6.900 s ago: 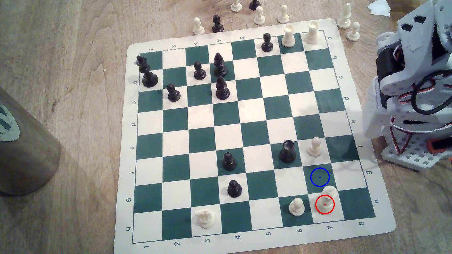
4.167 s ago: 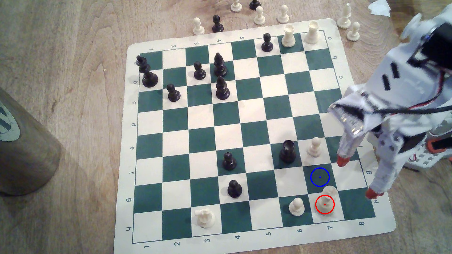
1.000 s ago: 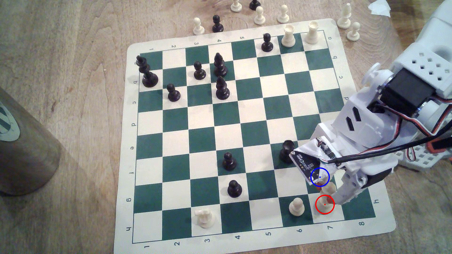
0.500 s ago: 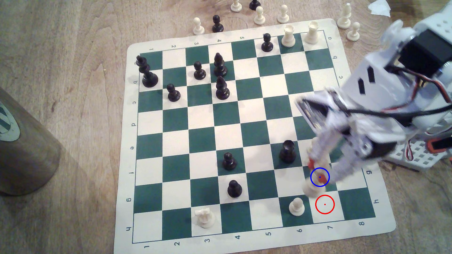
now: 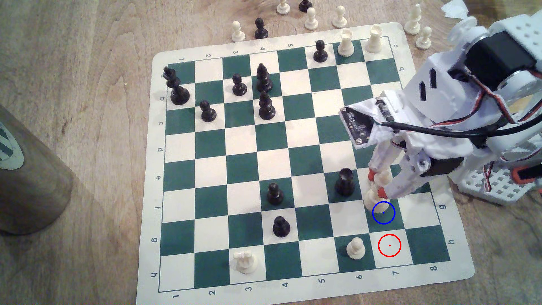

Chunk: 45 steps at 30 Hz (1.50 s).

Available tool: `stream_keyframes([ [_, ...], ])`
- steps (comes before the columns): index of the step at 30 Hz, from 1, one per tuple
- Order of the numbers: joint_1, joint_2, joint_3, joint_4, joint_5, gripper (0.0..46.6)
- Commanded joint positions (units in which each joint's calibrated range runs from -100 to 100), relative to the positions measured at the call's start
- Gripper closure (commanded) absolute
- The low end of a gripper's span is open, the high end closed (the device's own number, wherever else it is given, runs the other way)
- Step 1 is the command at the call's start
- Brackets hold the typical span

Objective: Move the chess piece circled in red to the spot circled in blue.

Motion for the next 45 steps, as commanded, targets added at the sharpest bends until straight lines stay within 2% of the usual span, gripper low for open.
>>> stream_keyframes([
  [1, 0.2, 0.2, 2.3, -2.2, 0.3, 46.4],
  [9, 0.7, 2.7, 7.5, -7.1, 0.1, 46.4],
  [24, -2.3, 4.5, 8.0, -8.1, -0.8, 46.4],
  [40, -2.4, 6.5, 9.3, -8.9, -0.9, 46.2],
  [41, -2.5, 6.5, 9.3, -8.9, -0.9, 45.3],
  [45, -2.5, 6.7, 9.4, -8.9, -0.7, 32.2],
])
